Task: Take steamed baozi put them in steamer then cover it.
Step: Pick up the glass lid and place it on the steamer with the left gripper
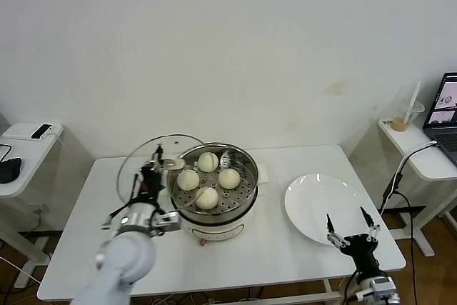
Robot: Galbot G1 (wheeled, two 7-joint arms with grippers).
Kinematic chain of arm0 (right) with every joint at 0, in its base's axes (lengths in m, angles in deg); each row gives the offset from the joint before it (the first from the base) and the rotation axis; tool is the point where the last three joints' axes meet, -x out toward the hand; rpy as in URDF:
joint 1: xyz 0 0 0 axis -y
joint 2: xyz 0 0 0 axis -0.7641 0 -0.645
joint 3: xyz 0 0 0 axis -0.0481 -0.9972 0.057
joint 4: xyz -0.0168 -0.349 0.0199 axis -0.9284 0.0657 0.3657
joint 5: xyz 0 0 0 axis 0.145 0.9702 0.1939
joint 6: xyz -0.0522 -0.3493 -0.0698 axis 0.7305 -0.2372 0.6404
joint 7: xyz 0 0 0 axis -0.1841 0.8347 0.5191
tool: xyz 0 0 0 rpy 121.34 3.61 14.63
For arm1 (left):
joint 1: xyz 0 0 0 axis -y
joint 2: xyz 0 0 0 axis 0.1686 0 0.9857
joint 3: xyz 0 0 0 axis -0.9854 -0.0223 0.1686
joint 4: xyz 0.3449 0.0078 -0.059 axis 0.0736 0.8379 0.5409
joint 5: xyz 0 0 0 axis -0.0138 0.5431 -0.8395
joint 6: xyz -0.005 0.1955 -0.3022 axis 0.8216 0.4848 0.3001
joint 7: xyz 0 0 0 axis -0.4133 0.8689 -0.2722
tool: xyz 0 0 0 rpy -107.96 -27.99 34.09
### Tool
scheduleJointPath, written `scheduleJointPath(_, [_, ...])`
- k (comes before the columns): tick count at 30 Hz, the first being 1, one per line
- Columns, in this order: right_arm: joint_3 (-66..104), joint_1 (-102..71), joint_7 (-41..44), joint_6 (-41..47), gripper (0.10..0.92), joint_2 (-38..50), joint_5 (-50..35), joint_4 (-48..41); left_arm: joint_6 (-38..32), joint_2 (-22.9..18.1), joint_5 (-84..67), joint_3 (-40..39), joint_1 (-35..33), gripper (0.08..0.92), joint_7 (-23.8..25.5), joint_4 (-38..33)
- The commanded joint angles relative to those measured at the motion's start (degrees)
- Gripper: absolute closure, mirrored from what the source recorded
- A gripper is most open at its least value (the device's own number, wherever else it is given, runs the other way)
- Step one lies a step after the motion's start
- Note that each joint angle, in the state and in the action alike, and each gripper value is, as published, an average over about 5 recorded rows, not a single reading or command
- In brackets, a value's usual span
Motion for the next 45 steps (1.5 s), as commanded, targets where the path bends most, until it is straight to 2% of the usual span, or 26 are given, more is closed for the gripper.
scheduleJointPath(1, [-2.1, 1.0, -0.3, -0.1, 0.203, -0.3, 1.5, -2.0, 3.0, -12.7, 14.1, -9.5, 10.5, 0.87, 5.1, 9.3])
scheduleJointPath(7, [-2.2, 0.7, -0.5, -0.4, 0.203, -0.3, 1.8, -2.4, 3.0, -16.5, 19.2, -11.1, 9.9, 0.87, 6.1, 10.9])
scheduleJointPath(12, [-2.5, 0.5, -0.6, -0.5, 0.203, -0.7, 1.9, -2.2, 3.0, -17.6, 20.5, -12.0, 9.4, 0.87, 6.6, 12.5])
scheduleJointPath(45, [-3.5, -0.1, -0.3, -0.9, 0.203, -0.8, 2.8, -2.4, 2.7, -18.6, 20.3, -10.4, 7.3, 0.87, 6.7, 14.0])
